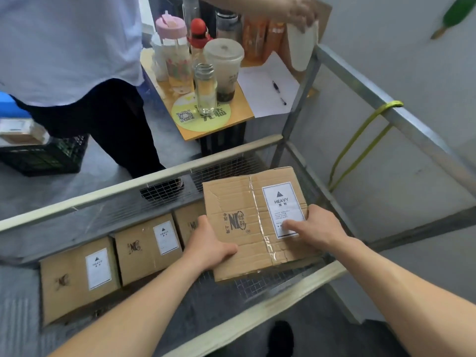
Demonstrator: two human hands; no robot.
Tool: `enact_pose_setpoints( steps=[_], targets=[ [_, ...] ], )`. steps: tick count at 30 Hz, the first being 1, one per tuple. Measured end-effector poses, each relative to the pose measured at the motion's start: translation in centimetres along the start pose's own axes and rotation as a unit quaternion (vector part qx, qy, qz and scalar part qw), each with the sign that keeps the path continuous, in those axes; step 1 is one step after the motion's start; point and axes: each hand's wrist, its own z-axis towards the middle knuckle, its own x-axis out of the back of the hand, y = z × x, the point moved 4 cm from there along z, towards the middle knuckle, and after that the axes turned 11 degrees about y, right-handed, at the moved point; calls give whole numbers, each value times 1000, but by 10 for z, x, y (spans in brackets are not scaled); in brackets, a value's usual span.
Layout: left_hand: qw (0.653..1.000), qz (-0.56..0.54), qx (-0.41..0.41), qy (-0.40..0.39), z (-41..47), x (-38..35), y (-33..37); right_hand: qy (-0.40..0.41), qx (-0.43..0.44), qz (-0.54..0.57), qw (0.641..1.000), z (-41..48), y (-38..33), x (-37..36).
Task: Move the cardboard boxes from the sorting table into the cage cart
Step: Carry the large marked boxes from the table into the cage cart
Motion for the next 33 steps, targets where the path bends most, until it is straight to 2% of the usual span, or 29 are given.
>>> enact_pose_setpoints(
  steps=[14,23,33],
  targets=[
    [994,-21,99,-41,48,-164,-85,-110,12,-52,992,98,94,-136],
    [990,-24,126,-54,80,-206,-103,-138,34,-84,986,135,109,-173],
    [987,-22,138,-83,87,-248,-114,-167,18,-114,979,165,136,-194]
  ],
)
